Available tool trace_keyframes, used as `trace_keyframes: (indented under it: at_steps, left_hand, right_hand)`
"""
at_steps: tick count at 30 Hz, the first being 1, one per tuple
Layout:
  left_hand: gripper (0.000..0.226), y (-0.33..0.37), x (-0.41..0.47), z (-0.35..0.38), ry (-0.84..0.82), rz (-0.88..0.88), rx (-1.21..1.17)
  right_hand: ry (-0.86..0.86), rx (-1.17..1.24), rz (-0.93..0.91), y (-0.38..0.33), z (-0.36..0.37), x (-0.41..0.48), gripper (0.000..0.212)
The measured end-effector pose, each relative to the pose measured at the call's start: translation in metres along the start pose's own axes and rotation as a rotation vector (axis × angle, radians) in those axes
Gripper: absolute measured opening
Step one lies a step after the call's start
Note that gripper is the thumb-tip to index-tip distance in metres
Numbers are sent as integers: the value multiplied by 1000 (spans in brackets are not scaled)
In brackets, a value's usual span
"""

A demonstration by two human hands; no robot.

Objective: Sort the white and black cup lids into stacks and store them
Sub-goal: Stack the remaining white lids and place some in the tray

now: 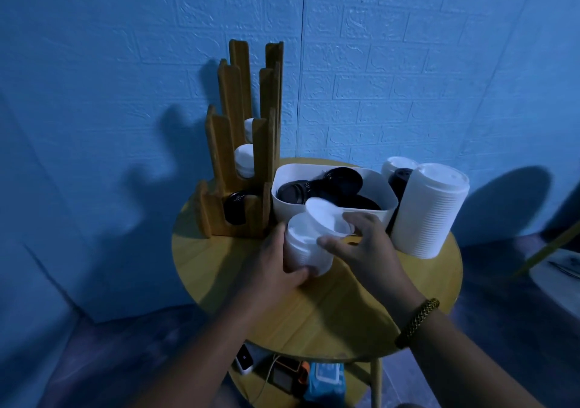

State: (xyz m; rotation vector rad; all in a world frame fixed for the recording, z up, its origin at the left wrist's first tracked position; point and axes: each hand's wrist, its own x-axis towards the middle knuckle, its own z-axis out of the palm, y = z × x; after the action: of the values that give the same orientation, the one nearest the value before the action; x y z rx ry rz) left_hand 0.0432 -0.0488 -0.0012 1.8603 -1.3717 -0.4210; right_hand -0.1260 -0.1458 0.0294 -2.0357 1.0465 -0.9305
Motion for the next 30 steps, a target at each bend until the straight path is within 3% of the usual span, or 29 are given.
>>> trace_keyframes:
  at_steps: [3, 7, 9, 12, 15, 17, 19, 24, 27, 30]
  left_hand:
    - [96, -1, 2, 2, 4, -16, 5]
    - [98, -2, 3, 2, 8, -3, -2]
    - [99, -2, 4, 2, 10, 14, -15]
    - [100, -4, 3, 3, 15, 33, -31]
    - [101, -5, 2, 2, 15, 41, -32]
    - [101, -3, 2, 0, 11, 41, -23]
    - [102, -2, 1, 0, 9, 39, -18]
    - [98, 0, 1, 1, -10, 0, 22]
    - [98, 2, 1, 0, -18, -6, 13]
    - [100, 2, 0, -1, -19, -12, 10]
  right_hand:
    - [43, -91, -77, -4, 4, 0, 73]
    - [90, -94, -166, -11, 1, 2, 45]
    - [141, -54, -204, -12, 0, 2, 42]
    - [185, 300, -20, -17, -3, 4, 44]
    - [92, 705, 255, -19, -2, 8, 27]
    - [49, 767, 335, -18, 0, 9, 28]
    - [43, 659, 348, -20, 0, 6, 36]
    - [-67, 4, 195, -19, 5, -1, 51]
    - [-59, -70, 68, -20, 12, 0, 58]
    - [-120, -98, -149, -22, 17, 2, 49]
